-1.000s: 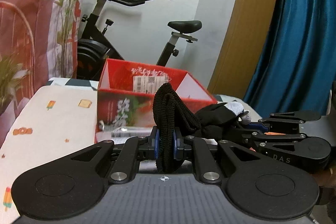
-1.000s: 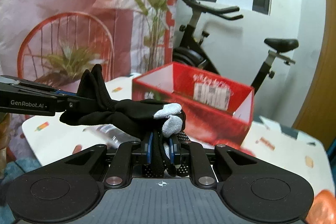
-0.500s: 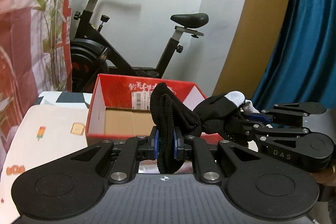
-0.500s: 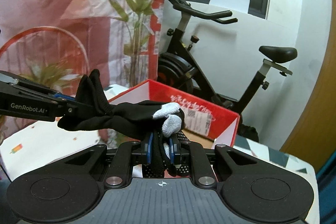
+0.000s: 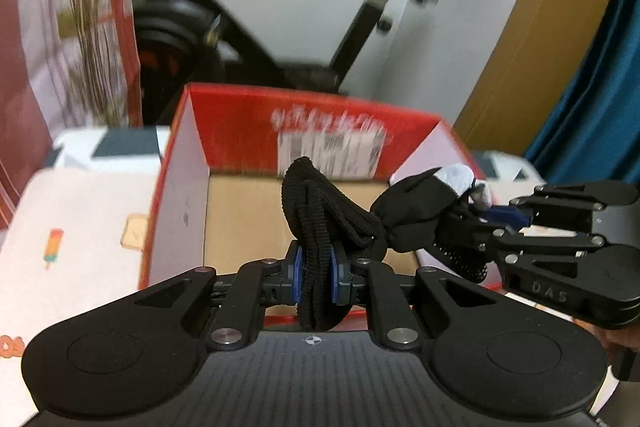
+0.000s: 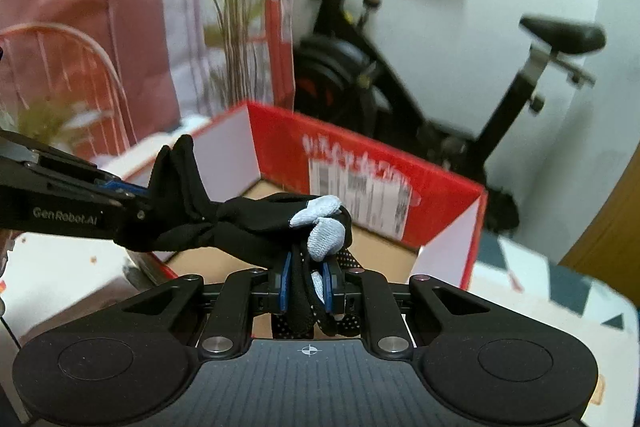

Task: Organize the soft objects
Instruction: 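Lower the gloves into the red box and open both tools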

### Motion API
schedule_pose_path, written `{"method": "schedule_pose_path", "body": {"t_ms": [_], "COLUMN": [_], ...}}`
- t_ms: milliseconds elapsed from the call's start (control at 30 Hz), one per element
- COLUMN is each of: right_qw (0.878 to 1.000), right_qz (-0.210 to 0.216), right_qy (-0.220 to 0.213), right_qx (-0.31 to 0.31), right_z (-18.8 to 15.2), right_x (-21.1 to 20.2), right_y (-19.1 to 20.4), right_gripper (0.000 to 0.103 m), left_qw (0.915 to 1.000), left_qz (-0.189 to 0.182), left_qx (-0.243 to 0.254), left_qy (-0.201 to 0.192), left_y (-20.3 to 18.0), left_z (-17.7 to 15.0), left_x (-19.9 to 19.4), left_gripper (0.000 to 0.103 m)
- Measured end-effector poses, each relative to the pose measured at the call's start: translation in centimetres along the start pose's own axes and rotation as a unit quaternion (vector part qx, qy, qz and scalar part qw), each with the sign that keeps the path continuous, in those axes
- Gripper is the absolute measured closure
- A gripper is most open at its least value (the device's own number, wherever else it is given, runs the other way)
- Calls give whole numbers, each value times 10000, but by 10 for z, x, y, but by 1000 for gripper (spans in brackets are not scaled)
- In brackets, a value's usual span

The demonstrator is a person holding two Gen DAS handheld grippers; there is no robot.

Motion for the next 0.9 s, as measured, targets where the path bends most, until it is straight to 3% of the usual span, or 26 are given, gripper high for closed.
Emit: {"method": "schedule_pose_path", "body": {"t_ms": [333,667,767,833,867,900], "right_qw": [9934,9851,9837,9837,9840,9846], "right_qz": [137,-29,-141,-192,-207,-224], "right_qy": [929,1407,1477,1447,1413,1354], "right_qx": [658,993,1018,1048,1063,1079], "right_z": [-11,-15,-17,-16,-14,-12], "right_x": [59,79,80,78,77,74], "right_y": [-15,-23,-24,-26,-26,-26], "right_gripper": [88,86,80,76,74,66], "left_qw": [9965,9946,9952,9962,9968,9973], "left_qz": [179,322,358,343,335,336], "left_qx": [-48,144,212,208,196,196], "left_qy": [816,971,885,775,704,631], "left_y": [16,15,12,12,12,12], "left_z": [1,0,1,3,4,5], "left_x": [51,64,59,56,52,48], "left_gripper": [87,83,73,58,56,52]}}
Point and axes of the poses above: each gripper's, at about its wrist camera, not at the fingertips, and x roughly the way its jaws point, y to its left, z to its top, the point moved 3 cm from there along x, roughly the way its jaws point, and after that the axes turned 4 degrees about -y, right-handed, at the moved point
